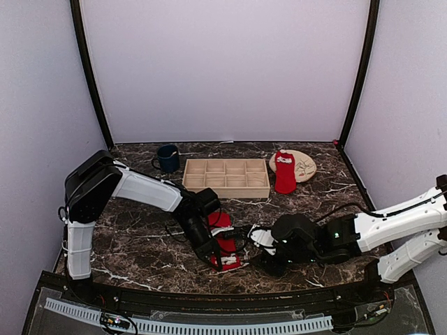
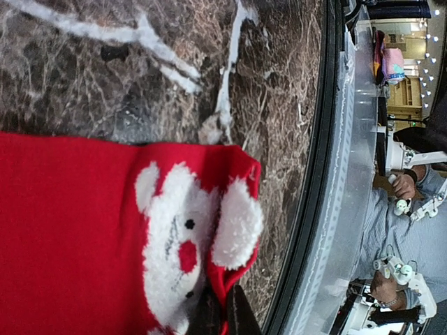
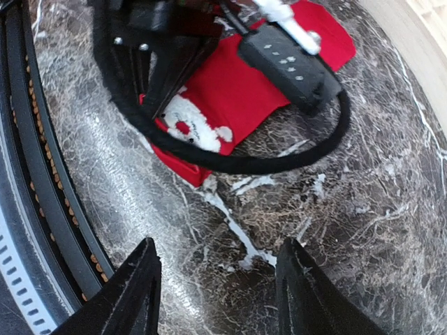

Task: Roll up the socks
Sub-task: Roll the sock at the center of the board.

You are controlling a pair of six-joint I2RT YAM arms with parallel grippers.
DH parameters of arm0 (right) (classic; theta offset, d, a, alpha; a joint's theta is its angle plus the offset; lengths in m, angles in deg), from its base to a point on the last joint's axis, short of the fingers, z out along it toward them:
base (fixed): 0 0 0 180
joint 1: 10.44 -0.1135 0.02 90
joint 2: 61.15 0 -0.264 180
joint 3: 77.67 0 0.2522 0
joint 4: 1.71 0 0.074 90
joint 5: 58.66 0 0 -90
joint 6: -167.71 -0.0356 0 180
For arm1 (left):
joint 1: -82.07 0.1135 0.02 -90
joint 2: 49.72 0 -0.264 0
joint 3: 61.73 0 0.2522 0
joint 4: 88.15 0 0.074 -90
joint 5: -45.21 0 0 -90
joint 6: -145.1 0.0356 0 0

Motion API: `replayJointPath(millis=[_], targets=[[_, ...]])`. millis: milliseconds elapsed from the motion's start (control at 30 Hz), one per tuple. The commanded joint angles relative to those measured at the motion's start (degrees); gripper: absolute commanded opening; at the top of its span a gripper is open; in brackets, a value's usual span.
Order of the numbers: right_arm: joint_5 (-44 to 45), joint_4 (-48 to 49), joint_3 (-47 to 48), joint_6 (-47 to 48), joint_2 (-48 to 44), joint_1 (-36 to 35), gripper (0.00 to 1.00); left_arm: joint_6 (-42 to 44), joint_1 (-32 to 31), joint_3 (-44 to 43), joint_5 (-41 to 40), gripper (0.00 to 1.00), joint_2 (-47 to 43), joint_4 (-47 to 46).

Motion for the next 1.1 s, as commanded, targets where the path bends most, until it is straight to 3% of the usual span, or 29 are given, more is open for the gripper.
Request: replayJointPath(millis=[0, 167, 567, 1067], targets=[[3.99, 3.38, 1.06, 6.02, 3.77, -4.38, 0.51, -1.42, 1.04, -0.34, 3.49, 0.00, 0.98, 1.96], [5.33, 5.84, 1.55, 11.16, 6.53, -8.29, 0.48, -3.11, 2.36, -0.14, 5.67, 0.00, 1.72, 1.90], [7.11, 10.46, 8.09, 21.17, 18.66, -9.08, 0.45, -2.90, 3.57, 1.58, 8.85, 0.00, 3.52, 3.10], [7.93, 11.56, 11.14, 24.97, 26.07, -9.10, 0.32, -0.43, 4.24, 2.86, 11.76, 0.00, 4.46, 4.38]])
